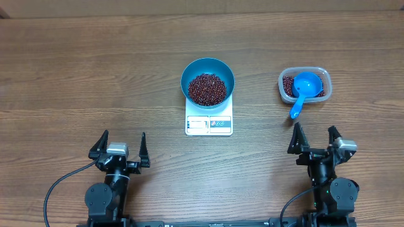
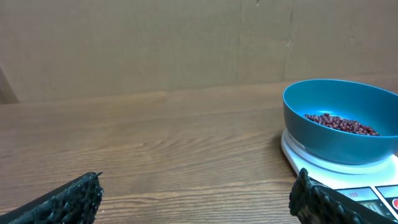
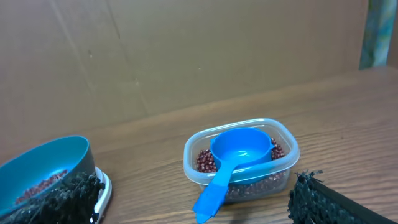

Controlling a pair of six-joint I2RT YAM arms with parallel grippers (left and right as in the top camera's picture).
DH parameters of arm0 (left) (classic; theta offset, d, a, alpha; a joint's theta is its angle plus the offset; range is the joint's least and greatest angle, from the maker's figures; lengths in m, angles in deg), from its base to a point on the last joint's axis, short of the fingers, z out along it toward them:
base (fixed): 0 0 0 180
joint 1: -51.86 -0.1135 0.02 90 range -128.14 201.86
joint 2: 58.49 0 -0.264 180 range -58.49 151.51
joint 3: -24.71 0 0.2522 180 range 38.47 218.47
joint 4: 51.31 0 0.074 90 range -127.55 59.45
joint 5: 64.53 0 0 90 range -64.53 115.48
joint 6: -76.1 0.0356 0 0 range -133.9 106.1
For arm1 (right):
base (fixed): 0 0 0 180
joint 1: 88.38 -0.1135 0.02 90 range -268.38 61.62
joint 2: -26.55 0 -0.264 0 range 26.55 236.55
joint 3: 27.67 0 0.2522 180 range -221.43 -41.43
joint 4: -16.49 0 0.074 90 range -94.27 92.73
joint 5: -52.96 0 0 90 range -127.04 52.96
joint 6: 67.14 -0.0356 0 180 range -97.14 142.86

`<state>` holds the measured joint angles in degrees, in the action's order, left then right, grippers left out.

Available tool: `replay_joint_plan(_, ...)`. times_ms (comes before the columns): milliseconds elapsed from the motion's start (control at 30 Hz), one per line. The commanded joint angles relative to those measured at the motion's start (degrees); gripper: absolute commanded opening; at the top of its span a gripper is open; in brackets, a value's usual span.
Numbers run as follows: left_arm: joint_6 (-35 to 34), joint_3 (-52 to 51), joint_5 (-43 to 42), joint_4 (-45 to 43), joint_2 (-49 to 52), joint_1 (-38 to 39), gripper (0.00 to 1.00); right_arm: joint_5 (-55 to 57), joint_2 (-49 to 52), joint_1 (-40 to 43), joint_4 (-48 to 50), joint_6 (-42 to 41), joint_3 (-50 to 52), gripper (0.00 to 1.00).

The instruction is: Scoop item into bowl and weigh 150g on scale

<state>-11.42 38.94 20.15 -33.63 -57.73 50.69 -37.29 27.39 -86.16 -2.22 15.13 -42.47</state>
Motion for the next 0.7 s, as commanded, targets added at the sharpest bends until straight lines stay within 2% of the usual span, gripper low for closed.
replay_joint_plan(0,-0.76,-0.20,0.39,0.17,-0.50,-0.37,1.00,-2.71,-0.70,0.15,0.39,6.38,0.66,1.00)
replay_joint_plan(133,-0.76,-0.20,0.39,0.17,-0.50,-0.37,1.00,-3.04,-0.72,0.15,0.52,8.55,0.66,1.00)
replay_joint_plan(267,-0.76,-0.20,0.39,0.17,-0.50,-0.37,1.00,-7.19,-0.72,0.15,0.81,14.47,0.66,1.00)
replay_joint_plan(667,-0.76,-0.20,0.39,0.17,-0.50,-0.37,0.99,-6.82,-0.72,0.15,0.98,13.81,0.66,1.00)
